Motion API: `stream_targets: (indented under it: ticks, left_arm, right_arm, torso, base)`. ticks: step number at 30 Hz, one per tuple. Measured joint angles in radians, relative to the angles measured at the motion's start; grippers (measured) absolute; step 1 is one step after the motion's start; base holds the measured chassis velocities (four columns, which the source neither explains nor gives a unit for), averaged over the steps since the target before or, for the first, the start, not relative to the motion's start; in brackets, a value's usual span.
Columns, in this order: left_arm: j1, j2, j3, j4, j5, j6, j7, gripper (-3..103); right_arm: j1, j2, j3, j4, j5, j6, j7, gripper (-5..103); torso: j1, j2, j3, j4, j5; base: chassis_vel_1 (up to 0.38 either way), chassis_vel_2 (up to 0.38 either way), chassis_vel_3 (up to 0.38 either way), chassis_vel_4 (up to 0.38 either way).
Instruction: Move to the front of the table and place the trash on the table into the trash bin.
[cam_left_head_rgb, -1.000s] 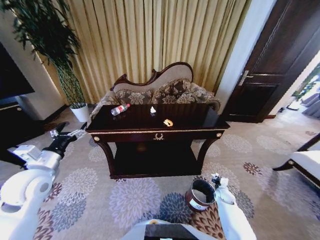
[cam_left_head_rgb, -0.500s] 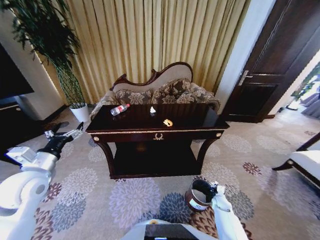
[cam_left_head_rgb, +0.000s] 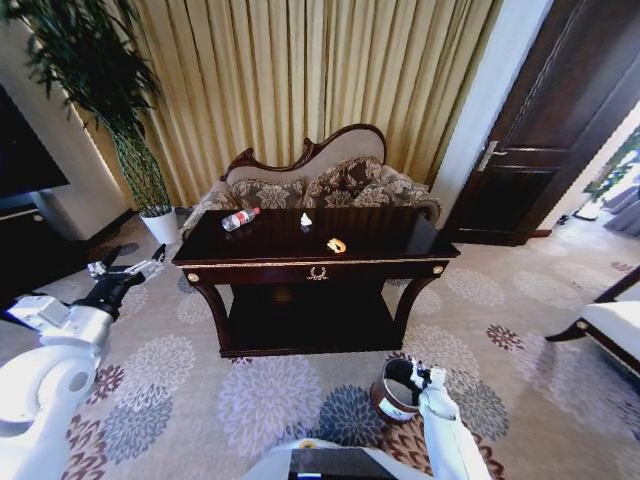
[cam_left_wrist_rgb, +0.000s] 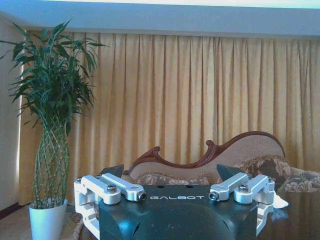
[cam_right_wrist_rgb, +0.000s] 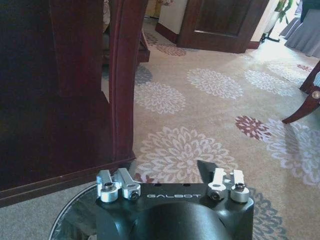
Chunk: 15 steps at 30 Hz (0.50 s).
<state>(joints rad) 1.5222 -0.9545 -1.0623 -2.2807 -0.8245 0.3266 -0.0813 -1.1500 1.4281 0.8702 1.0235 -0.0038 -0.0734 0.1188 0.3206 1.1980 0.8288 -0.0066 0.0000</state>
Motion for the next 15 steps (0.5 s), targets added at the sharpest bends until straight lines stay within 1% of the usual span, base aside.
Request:
stream_targets:
  ticks: [1,2,3,4,5,8,9,10,11,12,13,14,15]
  left_arm:
    - [0.0,0.0,0.0,0.0,0.0,0.0,0.0,100]
    - [0.0,0.0,0.001,-0.003,0.0,0.0,0.0,100]
    - [0.001,0.0,0.001,-0.006,0.0,0.0,0.0,100]
    - [0.002,0.001,0.001,-0.007,0.0,0.0,0.0,100]
    - [0.002,0.001,0.001,-0.007,0.0,0.0,0.0,100]
    - [0.01,0.003,-0.004,-0.013,0.0,-0.001,0.0,100]
    - [0.01,0.003,-0.004,-0.013,0.0,-0.001,0.0,100]
    - [0.013,0.003,-0.006,-0.014,-0.001,-0.002,0.0,100]
    - [0.018,0.002,-0.006,-0.015,-0.001,-0.005,0.0,100]
    - [0.018,0.002,-0.006,-0.015,-0.001,-0.005,0.0,100]
    - [0.021,0.0,-0.006,-0.015,0.0,-0.006,0.0,100]
    - [0.024,-0.004,-0.006,-0.015,0.002,-0.008,0.0,100]
    - [0.024,-0.004,-0.006,-0.015,0.002,-0.008,0.0,100]
  right_arm:
    - [0.0,0.0,0.0,0.0,0.0,0.0,0.0,67]
    - [0.002,-0.001,0.002,-0.001,0.002,0.003,0.0,78]
    - [0.004,-0.001,0.003,-0.001,0.003,0.005,0.0,78]
    - [0.004,-0.001,0.003,-0.001,0.005,0.006,0.0,83]
    - [0.004,-0.001,0.003,-0.001,0.005,0.006,0.0,83]
    - [-0.006,-0.001,0.004,0.048,0.041,0.023,0.0,97]
    - [-0.006,-0.001,0.004,0.048,0.041,0.023,0.0,97]
    - [-0.015,-0.001,0.004,0.086,0.067,0.033,0.0,99]
    - [-0.034,-0.001,0.001,0.171,0.119,0.054,0.0,100]
    - [-0.034,-0.001,0.001,0.171,0.119,0.054,0.0,100]
    - [-0.042,-0.001,0.001,0.228,0.138,0.072,0.0,100]
    - [-0.053,-0.003,0.007,0.307,0.132,0.105,0.0,100]
    - [-0.053,-0.003,0.007,0.307,0.132,0.105,0.0,100]
  torso:
    - [0.0,0.0,0.0,0.0,0.0]
    - [0.0,0.0,0.0,0.0,0.0]
    - [0.0,0.0,0.0,0.0,-0.0001]
    - [0.0,0.0,0.0,0.0,-0.0001]
    - [0.0,0.0,0.0,0.0,-0.0001]
    - [0.0,0.0,0.0,0.0,0.0002]
    - [0.0,0.0,0.0,0.0,0.0002]
    - [0.0,0.0,0.0,0.0,0.0003]
    - [0.0,0.0,0.0,-0.0001,0.0]
    - [0.0,0.0,0.0,-0.0001,0.0]
    - [0.0,0.0,0.0,-0.0001,0.0]
    - [0.0,0.0,0.0,0.0003,0.0001]
    - [0.0,0.0,0.0,0.0003,0.0001]
  base:
    - [0.0,0.0,0.0,0.0]
    - [0.0,0.0,0.0,0.0]
    - [0.0,0.0,0.0,0.0]
    - [0.0,0.0,0.0,0.0]
    - [0.0,0.0,0.0,0.0]
    - [0.0,0.0,0.0,0.0]
    - [0.0,0.0,0.0,0.0]
    - [0.0,0.0,0.0,0.0]
    - [0.0,0.0,0.0,0.0]
    - [0.0,0.0,0.0,0.0]
    - [0.0,0.0,0.0,0.0]
    - [0.0,0.0,0.0,0.0]
    - [0.0,0.0,0.0,0.0]
